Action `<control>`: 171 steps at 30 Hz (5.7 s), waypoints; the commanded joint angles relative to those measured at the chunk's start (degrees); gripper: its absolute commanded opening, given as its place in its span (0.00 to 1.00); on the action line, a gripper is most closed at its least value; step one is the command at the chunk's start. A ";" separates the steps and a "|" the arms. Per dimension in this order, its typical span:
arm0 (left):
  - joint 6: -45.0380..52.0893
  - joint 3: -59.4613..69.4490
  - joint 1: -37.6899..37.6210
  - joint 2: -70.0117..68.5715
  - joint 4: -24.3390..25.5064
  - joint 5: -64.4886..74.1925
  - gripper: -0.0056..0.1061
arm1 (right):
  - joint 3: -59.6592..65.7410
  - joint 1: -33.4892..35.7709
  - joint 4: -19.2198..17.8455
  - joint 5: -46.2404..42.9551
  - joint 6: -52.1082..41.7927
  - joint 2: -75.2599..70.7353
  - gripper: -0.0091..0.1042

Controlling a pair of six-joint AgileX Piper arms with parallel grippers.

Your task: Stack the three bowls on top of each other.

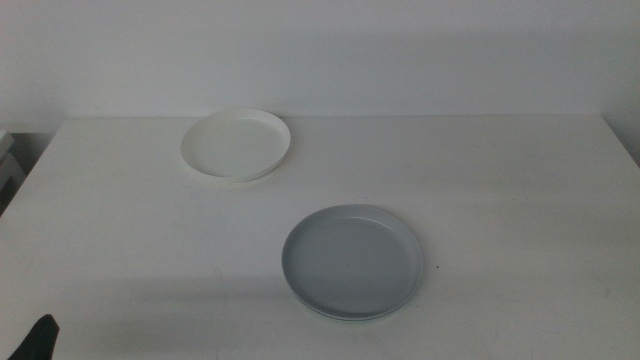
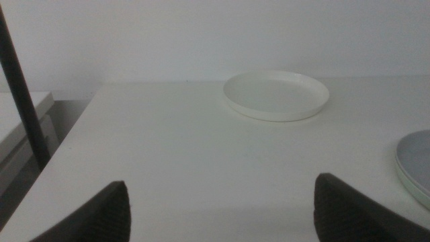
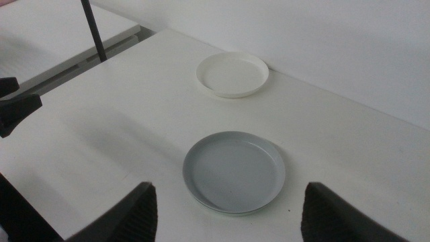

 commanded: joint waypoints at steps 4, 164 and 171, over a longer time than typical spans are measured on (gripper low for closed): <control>-0.31 0.25 -0.02 0.14 0.70 -4.63 0.86 | -1.20 -0.30 0.48 -3.76 -0.27 0.49 0.57; 11.75 -68.58 -13.02 71.80 -17.99 7.21 0.86 | -1.20 -0.30 0.30 -3.76 -0.27 0.49 0.57; 11.75 -68.58 -13.14 70.35 -17.81 2.76 0.86 | -1.20 -0.30 0.30 -3.76 -0.27 0.49 0.57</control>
